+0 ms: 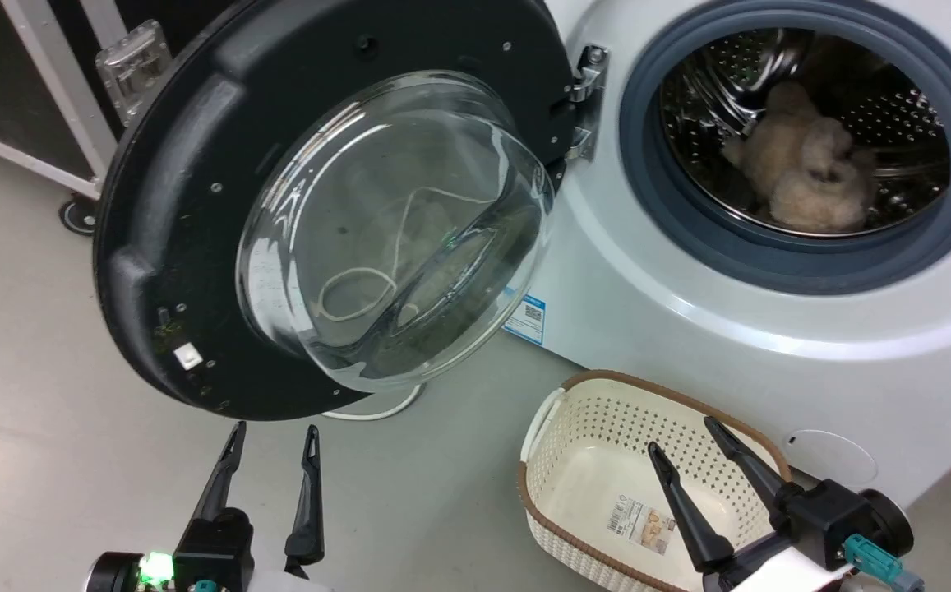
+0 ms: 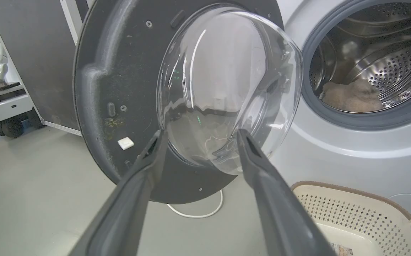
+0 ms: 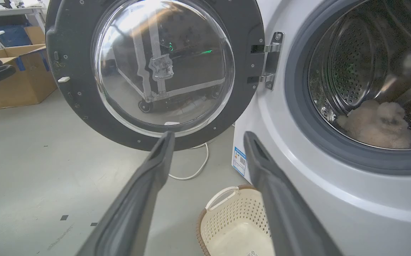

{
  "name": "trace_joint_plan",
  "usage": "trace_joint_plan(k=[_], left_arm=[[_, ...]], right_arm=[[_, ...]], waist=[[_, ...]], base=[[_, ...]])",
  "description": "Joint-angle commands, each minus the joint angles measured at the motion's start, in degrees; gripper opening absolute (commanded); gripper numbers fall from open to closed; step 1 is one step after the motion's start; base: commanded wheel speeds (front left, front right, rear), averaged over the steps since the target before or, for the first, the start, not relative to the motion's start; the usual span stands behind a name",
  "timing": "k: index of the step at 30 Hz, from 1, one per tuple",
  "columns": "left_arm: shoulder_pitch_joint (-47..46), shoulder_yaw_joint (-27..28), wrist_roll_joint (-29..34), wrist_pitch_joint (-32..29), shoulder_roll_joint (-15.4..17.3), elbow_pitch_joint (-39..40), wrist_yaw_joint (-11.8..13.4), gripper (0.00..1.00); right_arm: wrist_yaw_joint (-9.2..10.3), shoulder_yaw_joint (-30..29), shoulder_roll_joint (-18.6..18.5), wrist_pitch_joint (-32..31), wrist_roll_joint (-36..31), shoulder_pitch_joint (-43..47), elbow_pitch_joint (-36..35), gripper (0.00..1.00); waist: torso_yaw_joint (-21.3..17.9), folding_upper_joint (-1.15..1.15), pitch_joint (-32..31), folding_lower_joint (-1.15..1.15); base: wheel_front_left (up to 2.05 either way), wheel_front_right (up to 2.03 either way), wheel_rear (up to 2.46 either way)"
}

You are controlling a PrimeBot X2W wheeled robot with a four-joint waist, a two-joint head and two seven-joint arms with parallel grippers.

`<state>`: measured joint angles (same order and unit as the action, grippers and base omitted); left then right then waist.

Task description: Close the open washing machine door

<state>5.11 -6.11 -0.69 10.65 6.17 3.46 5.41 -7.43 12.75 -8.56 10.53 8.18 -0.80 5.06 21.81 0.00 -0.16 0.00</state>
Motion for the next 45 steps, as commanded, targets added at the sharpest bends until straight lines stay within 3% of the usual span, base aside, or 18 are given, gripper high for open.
trace_joint_plan(k=[1, 11, 12, 13, 14, 23, 28, 32, 33, 38, 45], left_arm=[[1.0, -0.2, -0.2, 0.5, 0.3, 0.1, 0.4, 1.00], [1.5, -0.9, -0.5, 1.7, 0.8, 0.1, 0.4, 1.00], [1.6, -1.0, -0.6, 1.8, 0.8, -0.1, 0.3, 0.52], [1.6, -1.1, -0.7, 1.9, 0.8, -0.2, 0.1, 0.13], [1.7, -1.3, -0.8, 2.1, 0.9, -0.4, -0.2, 0.00], [0.2, 1.4, -4.8, 3.1, -0.6, 4.9, -0.9, 0.00], [-4.1, 6.5, -8.6, 3.7, 1.5, 7.5, -4.5, 0.00], [-10.2, 13.4, -16.2, 3.9, 3.7, 6.8, -6.8, 0.00], [-16.2, 18.0, -23.9, -0.4, 6.0, 4.3, -8.1, 0.00], [-25.0, 23.0, -36.2, -13.4, 11.5, -2.7, -9.3, 0.00], [-35.1, 31.8, -49.6, -26.7, 16.6, -14.9, -3.8, 0.00]], right_arm=[[-0.04, 0.4, -0.5, 0.6, 0.6, -1.0, 0.3, 1.00], [-0.05, 1.8, -1.1, 1.8, 1.6, -0.8, 0.7, 1.00], [-0.05, 1.9, -1.2, 1.9, 1.7, -0.7, 0.8, 1.00], [-0.05, 2.0, -1.3, 2.1, 1.8, -0.7, 0.8, 1.00], [-0.05, 2.1, -1.4, 2.2, 1.9, -0.6, 0.8, 1.00], [-0.05, 1.8, -1.4, 3.3, 2.3, 1.3, 0.5, 1.00], [-0.05, 0.2, -1.0, 3.9, 2.0, 3.1, -0.4, 1.00], [-0.06, 0.6, -2.2, 4.3, 2.0, 2.7, -1.2, 1.00], [-0.06, 0.5, -3.6, 4.5, 2.5, 2.1, -1.6, 1.00], [-0.06, 0.5, -4.8, 4.5, 3.7, 0.7, -2.0, 1.00], [-0.06, 0.9, -5.5, 4.5, 4.7, -0.8, -2.3, 1.00]], waist=[[0.4, 0.00, 0.0, 0.00], [2.7, 0.00, -0.1, 0.00], [2.9, 0.00, -0.1, 0.00], [3.2, 0.00, -0.1, 0.00], [3.4, 0.00, -0.1, 0.00], [5.8, 0.00, 0.2, 0.00], [6.1, 0.00, 0.9, 0.00], [3.7, 0.00, 3.4, 0.00], [1.7, 0.00, 5.4, 0.00], [-1.8, 0.00, 8.0, 0.00], [-5.5, 0.00, 10.4, 0.00]], base=[[0.00, 0.00, 0.00], [0.00, 0.00, 0.00], [0.00, 0.00, 0.00], [0.00, 0.00, 0.00], [0.00, 0.00, 0.00], [0.00, 0.00, 0.00], [0.00, 0.00, 0.00], [0.00, 0.00, 0.00], [0.00, 0.00, 0.00], [0.00, 0.00, 0.00], [0.00, 0.00, 0.00]])
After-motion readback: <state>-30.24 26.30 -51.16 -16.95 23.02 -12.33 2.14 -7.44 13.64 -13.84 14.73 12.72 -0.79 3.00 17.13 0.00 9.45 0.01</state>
